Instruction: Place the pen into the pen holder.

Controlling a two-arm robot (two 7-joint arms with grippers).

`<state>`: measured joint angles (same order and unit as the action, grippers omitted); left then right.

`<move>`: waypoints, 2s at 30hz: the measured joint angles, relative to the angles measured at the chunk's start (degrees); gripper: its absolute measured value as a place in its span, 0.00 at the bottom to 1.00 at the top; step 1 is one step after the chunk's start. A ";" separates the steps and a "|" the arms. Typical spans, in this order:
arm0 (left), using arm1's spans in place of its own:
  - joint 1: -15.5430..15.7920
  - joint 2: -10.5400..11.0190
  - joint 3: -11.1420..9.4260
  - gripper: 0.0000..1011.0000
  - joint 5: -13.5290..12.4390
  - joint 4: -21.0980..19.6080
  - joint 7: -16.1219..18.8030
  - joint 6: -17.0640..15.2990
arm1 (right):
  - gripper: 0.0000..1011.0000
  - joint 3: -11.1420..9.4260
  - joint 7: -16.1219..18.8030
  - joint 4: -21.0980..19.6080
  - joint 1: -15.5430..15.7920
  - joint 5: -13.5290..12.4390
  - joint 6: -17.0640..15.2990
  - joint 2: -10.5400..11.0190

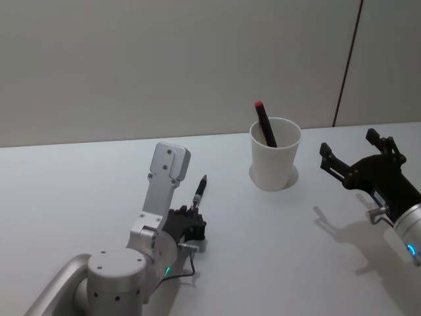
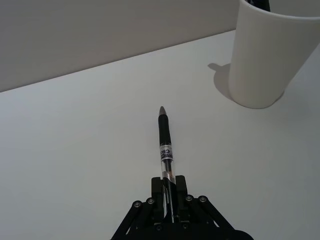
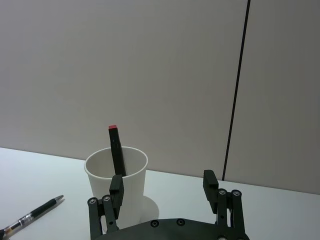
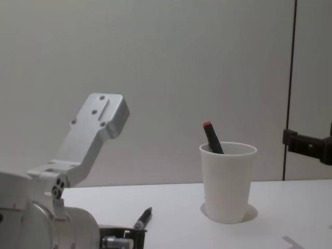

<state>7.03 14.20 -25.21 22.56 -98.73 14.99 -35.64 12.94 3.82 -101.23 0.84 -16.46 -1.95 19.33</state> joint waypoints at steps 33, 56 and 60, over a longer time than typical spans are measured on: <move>-6.02 9.44 6.26 0.16 1.62 -9.80 -4.54 16.39 | 0.99 0.00 0.00 0.00 0.00 0.00 0.00 0.00; -5.03 10.28 7.06 0.16 5.09 -8.50 -24.30 29.25 | 0.99 0.00 0.00 0.00 0.00 0.00 0.00 0.00; -4.45 9.81 6.77 0.16 5.61 -7.80 -27.76 30.35 | 0.99 0.00 0.00 0.00 0.00 0.00 0.00 0.00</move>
<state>2.58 24.01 -18.43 28.17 -106.53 -12.76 -5.28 12.94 3.82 -101.23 0.84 -16.47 -1.95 19.33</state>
